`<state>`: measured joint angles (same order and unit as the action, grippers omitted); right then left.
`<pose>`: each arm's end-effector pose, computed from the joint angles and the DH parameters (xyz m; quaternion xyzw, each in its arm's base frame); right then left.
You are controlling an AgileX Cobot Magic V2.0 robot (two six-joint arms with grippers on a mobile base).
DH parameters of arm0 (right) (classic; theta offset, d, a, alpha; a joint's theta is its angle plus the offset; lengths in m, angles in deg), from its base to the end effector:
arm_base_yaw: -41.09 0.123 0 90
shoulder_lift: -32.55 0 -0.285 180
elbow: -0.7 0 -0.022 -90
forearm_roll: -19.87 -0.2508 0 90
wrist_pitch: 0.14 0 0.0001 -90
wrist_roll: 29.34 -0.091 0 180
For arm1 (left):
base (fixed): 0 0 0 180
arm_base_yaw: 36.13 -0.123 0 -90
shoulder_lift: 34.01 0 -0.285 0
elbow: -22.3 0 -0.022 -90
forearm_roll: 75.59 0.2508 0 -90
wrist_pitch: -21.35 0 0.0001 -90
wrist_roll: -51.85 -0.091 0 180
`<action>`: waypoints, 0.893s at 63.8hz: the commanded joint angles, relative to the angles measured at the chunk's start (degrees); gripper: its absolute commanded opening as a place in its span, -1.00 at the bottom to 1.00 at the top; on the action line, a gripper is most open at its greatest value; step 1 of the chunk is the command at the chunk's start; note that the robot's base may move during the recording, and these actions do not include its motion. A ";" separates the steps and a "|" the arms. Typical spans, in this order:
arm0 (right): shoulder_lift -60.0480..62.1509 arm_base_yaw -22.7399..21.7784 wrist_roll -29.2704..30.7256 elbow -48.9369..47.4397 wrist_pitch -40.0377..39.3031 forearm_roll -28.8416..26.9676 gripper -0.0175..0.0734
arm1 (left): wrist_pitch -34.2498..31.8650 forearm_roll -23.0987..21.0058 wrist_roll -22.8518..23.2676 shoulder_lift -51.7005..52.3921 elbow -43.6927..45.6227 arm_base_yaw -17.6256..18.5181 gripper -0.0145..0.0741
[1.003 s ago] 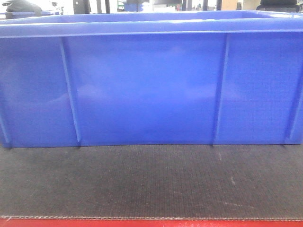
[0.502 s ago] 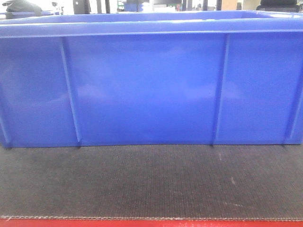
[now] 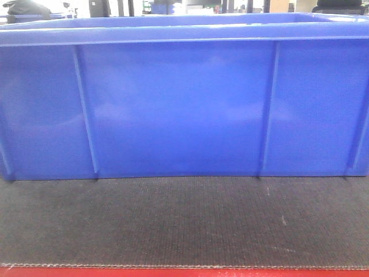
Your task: Move blue bin to conveyor side
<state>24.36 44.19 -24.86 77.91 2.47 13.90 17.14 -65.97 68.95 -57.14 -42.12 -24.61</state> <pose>0.0570 0.0035 0.2087 -0.0115 0.6945 0.0304 0.7187 0.0762 -0.0166 0.2780 0.0279 0.6646 -0.1274 0.7357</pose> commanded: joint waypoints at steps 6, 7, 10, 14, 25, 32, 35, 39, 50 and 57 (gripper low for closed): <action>0.40 -0.19 0.42 0.01 -0.46 -0.03 -0.79 | 0.35 -0.43 -0.62 0.72 -0.32 -0.69 -0.71; 0.40 -0.19 0.42 0.01 -0.46 -0.03 -0.79 | 0.88 -0.57 -0.62 1.05 -0.39 -1.07 -0.71; 0.40 -0.19 0.42 0.01 -0.46 -0.03 -0.79 | 3.32 -0.57 -0.62 2.45 -0.58 -2.81 -0.71; 0.40 -0.19 0.42 0.01 -0.46 -0.03 -0.79 | 7.39 -0.57 -0.76 5.73 -1.19 -5.38 -0.71; 0.40 -0.19 0.42 0.01 -0.46 -0.03 -0.79 | 9.78 -6.21 -13.73 14.17 -4.34 -12.43 -0.71; 0.40 -0.19 0.42 0.01 -0.46 -0.03 -0.79 | 8.69 -10.46 -17.10 15.34 -7.82 -15.47 -0.71; 0.40 -0.19 0.42 0.01 -0.46 -0.03 -0.79 | 7.31 -10.46 -17.10 15.34 -9.34 -15.85 -0.71; 0.40 -0.19 0.42 0.01 -0.46 -0.03 -0.79 | 5.00 -10.46 -17.10 15.34 -11.19 -15.85 -0.71; 0.40 -0.19 0.42 0.01 -0.46 -0.03 -0.79 | 0.64 -9.62 -17.10 15.34 -12.80 -13.98 -0.71; 0.40 -0.19 0.42 0.01 -0.46 -0.03 -0.79 | 1.34 -9.29 -17.10 15.34 -12.80 -12.15 -0.71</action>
<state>24.36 44.19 -24.82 77.91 2.69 13.90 19.31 -75.59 51.85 -42.06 -54.88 -38.06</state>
